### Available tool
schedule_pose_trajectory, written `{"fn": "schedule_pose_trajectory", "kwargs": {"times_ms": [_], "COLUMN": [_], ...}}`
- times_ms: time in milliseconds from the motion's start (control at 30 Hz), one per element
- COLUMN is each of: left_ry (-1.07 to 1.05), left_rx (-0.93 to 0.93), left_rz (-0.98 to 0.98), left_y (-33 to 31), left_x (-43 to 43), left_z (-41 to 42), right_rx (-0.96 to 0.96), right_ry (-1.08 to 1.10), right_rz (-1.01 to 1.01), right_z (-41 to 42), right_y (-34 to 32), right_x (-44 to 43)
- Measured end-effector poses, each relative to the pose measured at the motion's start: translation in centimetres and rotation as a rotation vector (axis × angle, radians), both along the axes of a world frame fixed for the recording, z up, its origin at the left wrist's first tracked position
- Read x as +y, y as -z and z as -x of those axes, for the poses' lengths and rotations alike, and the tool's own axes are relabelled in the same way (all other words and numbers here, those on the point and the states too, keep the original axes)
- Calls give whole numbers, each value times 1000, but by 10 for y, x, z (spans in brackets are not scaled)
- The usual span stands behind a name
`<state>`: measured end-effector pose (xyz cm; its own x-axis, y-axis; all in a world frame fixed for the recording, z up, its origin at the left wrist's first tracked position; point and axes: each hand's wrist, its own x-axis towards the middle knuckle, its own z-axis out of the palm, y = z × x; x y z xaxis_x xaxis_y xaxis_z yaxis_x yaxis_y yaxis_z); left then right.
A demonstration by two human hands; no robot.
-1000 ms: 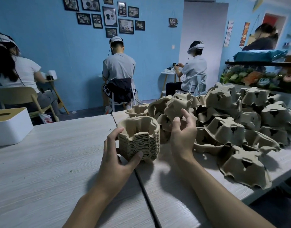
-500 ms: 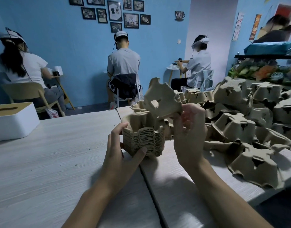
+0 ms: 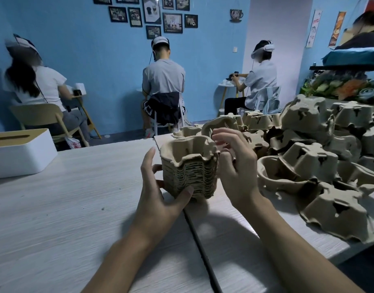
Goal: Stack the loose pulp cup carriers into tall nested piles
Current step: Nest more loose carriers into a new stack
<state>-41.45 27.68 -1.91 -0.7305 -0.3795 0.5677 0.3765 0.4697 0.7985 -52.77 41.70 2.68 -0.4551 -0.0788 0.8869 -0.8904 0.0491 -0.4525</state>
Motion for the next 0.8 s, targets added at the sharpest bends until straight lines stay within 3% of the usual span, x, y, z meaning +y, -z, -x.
{"fn": "schedule_pose_trajectory", "kwargs": {"times_ms": [100,267,500,800], "left_ry": [-26,-75,-128,-131], "left_rx": [16,37,50,26], "left_rz": [52,127,131,140], "left_y": [3,6,4,3], "left_x": [-3,-9,-11,-11], "left_z": [2,5,6,6], "right_rx": [-92,-231,-730,-817], "right_ry": [-40,-26,194,205], "right_rz": [-113,-54,-261,-365], "right_z": [-2,-3,24,29], "right_y": [7,10,32,27], "right_x": [-1,-1,-1,-7]}}
